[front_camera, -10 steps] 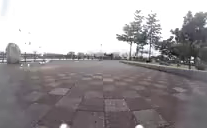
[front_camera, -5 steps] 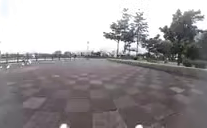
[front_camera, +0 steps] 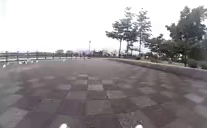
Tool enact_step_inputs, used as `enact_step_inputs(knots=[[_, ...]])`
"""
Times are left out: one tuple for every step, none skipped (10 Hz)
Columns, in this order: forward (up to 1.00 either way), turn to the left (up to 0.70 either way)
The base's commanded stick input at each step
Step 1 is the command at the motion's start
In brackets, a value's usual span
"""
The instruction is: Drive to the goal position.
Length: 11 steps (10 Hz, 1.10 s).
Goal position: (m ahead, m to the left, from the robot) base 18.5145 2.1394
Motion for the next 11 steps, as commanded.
enact_step_inputs(knots=[[0.85, 0.01], [0.85, 0.01], [0.85, 0.01], [0.85, 0.01], [0.85, 0.01], [0.85, 0.01], [0.85, 0.01], [0.85, 0.01], [0.85, 0.01], [0.85, 0.01], [0.85, 0.01]])
